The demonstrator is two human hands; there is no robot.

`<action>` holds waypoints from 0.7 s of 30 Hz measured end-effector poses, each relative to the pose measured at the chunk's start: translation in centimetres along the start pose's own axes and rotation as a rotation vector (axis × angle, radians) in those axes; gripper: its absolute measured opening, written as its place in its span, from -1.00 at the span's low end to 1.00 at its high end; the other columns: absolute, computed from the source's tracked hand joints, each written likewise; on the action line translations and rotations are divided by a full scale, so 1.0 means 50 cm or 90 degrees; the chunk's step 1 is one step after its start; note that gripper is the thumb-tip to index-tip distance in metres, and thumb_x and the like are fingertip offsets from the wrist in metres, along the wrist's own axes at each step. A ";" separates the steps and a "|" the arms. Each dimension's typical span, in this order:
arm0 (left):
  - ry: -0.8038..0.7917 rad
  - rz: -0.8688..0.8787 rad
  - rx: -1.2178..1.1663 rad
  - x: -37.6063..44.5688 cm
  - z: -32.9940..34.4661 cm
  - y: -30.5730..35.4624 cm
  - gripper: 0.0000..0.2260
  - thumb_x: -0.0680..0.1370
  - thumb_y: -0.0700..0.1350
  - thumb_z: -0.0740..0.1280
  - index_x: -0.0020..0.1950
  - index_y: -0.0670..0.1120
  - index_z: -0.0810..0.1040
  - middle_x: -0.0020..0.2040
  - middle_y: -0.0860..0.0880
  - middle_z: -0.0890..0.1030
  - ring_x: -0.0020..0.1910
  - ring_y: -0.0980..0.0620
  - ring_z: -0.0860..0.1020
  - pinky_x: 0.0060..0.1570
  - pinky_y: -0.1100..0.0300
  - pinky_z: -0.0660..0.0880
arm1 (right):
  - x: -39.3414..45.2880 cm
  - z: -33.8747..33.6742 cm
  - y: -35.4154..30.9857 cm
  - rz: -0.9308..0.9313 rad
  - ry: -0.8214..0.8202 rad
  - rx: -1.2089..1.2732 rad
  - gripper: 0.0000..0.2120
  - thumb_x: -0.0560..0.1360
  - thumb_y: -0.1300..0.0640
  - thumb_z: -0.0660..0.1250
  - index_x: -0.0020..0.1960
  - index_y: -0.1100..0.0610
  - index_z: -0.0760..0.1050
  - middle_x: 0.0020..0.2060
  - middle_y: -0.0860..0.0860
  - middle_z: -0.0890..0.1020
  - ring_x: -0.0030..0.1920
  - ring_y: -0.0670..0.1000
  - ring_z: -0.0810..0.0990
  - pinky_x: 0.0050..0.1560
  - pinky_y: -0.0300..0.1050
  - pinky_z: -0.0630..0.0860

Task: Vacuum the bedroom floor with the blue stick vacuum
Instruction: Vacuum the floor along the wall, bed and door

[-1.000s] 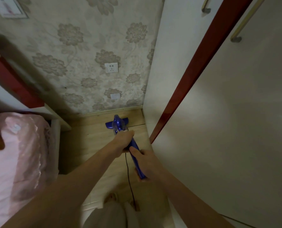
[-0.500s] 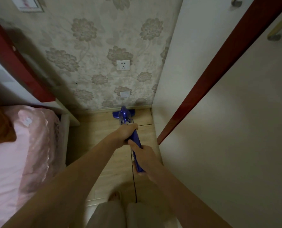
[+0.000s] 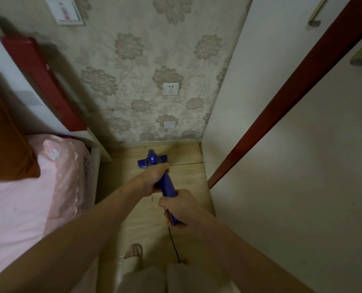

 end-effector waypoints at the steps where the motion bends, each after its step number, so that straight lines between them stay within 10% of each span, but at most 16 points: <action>1: 0.006 -0.011 -0.001 0.002 -0.021 -0.004 -0.93 0.53 -0.20 0.28 -0.09 -0.17 0.40 -0.23 -0.12 0.46 -0.27 -0.02 0.45 -0.26 0.12 0.49 | 0.001 0.014 -0.008 -0.002 -0.003 -0.003 -0.80 0.53 0.12 0.33 0.12 0.12 0.41 -0.33 0.00 0.52 -0.43 -0.09 0.51 -0.32 -0.21 0.50; 10: -0.021 0.009 0.094 0.049 -0.169 0.027 -0.73 0.56 -0.14 0.27 0.22 -0.19 0.34 -0.20 -0.12 0.46 -0.27 -0.03 0.48 -0.31 0.12 0.50 | 0.079 0.171 -0.049 0.024 0.062 0.068 -0.78 0.54 0.06 0.33 0.08 0.18 0.43 -0.44 -0.01 0.50 -0.59 -0.13 0.44 -0.54 -0.28 0.38; 14: -0.052 -0.011 0.145 0.047 -0.237 0.050 -0.91 0.57 -0.18 0.26 -0.12 -0.14 0.39 -0.24 -0.11 0.45 -0.30 -0.02 0.47 -0.29 0.15 0.50 | 0.095 0.237 -0.083 0.047 0.099 0.118 -0.68 0.54 -0.07 0.34 0.12 0.15 0.44 -0.40 -0.01 0.52 -0.54 -0.12 0.46 -0.54 -0.28 0.39; 21: -0.103 -0.074 0.098 0.049 -0.343 0.042 -0.90 0.51 -0.20 0.32 -0.03 -0.18 0.43 -0.22 -0.13 0.48 -0.27 -0.05 0.49 -0.26 0.08 0.49 | 0.087 0.331 -0.137 0.041 0.106 0.157 -0.70 0.52 -0.02 0.36 0.13 0.15 0.43 -0.31 0.03 0.51 -0.43 -0.07 0.49 -0.39 -0.21 0.48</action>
Point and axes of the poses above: each hand's wrist, its own x-axis towards the middle knuckle, its own z-axis out of the palm, y = z × x, the point moved 10 cm from there along x, towards the middle knuckle
